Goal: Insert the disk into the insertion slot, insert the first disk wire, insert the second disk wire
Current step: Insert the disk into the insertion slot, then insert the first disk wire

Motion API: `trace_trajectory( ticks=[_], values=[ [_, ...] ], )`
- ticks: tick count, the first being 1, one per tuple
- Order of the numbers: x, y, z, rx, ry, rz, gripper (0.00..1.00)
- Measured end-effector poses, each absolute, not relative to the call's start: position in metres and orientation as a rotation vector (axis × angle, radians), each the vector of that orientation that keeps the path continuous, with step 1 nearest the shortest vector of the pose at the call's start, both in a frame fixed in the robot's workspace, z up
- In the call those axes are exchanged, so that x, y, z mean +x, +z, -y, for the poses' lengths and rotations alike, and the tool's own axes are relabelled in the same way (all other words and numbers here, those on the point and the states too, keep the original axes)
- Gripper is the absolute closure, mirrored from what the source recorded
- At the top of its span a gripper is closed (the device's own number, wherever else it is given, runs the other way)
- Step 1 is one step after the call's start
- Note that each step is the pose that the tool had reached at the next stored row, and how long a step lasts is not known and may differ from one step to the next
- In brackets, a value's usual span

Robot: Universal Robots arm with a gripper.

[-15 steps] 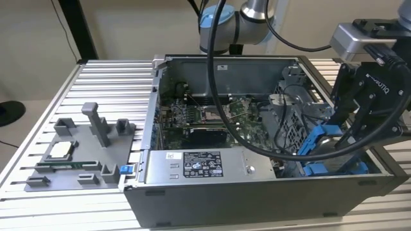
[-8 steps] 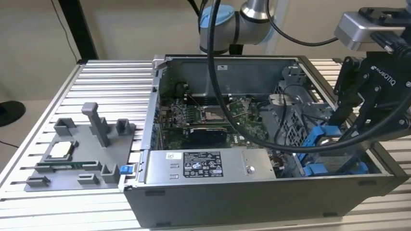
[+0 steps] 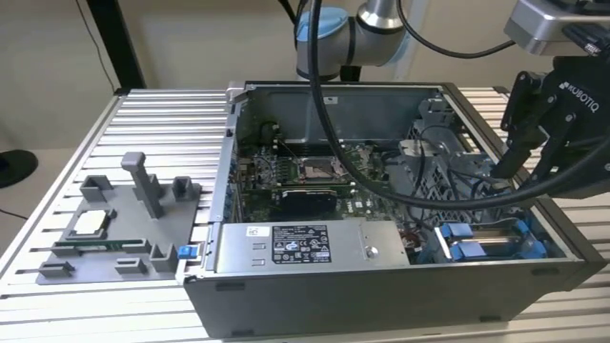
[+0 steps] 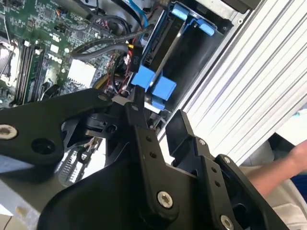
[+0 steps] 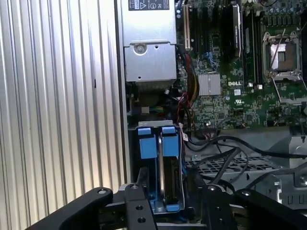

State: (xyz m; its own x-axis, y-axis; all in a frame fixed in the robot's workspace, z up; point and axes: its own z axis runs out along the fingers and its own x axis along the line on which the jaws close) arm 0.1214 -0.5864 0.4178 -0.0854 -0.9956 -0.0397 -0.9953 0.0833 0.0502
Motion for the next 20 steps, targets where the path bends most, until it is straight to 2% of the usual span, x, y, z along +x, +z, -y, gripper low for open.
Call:
trace_trajectory(
  ticks=[5, 20],
  values=[
    [0.121, 0.418, 0.582, 2.142, -0.096, 2.293, 0.0],
    [0.121, 0.402, 0.57, 2.293, -0.023, 2.213, 0.0]
  ],
)
